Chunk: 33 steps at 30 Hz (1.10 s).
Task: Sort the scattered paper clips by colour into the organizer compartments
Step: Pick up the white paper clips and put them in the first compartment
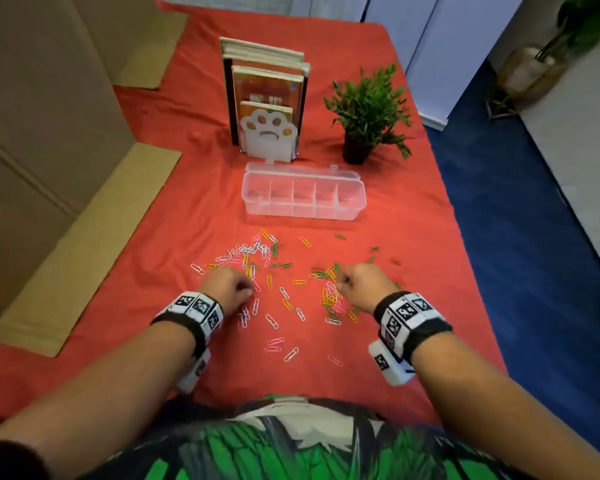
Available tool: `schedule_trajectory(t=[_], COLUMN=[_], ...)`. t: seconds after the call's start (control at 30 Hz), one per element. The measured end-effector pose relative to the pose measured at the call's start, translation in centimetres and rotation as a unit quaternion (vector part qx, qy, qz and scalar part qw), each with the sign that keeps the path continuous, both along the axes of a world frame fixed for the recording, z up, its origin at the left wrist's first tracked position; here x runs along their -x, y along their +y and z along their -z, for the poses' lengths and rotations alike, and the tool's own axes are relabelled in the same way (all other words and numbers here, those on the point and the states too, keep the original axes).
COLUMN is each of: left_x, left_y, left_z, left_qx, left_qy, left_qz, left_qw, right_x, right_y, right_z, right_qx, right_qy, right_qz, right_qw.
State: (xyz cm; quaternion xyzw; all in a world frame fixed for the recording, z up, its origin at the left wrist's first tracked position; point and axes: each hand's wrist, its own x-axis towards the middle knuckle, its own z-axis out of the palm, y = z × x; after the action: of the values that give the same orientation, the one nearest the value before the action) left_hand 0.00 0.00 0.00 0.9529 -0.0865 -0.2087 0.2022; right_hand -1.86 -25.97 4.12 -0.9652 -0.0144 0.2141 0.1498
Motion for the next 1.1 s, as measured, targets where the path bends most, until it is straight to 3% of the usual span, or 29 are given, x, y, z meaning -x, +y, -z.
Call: schedule_trajectory(t=[0.13,0.47,0.73,0.97,1.1], left_x=[-0.1,1.1,1.4,1.0,1.1], left_y=[-1.2,-1.3,-0.3,-0.1,-0.1], left_z=[1.0,2.7,3.2,3.4,3.6], left_qx=[-0.003,-0.024,-0.022,-0.041,-0.044], left_qy=[-0.005,0.04,-0.016,-0.031,-0.041], left_qz=[0.017,0.072,0.031,0.056,0.058], left_qw=[1.0,0.996,0.999,0.997,0.997], right_x=[-0.1,2.3,2.4,-0.6,-1.5], right_y=[1.2,5.8,7.9,9.0,10.5], right_z=[2.0,6.6,7.5,7.0,7.1], right_qx=[0.01,0.022,0.046,-0.013,0.015], right_qy=[0.03,0.033,-0.003,-0.003,-0.029], right_qz=[0.025,-0.033,-0.048,0.048,0.016], right_qw=[0.999,0.999,0.998,0.999,0.999])
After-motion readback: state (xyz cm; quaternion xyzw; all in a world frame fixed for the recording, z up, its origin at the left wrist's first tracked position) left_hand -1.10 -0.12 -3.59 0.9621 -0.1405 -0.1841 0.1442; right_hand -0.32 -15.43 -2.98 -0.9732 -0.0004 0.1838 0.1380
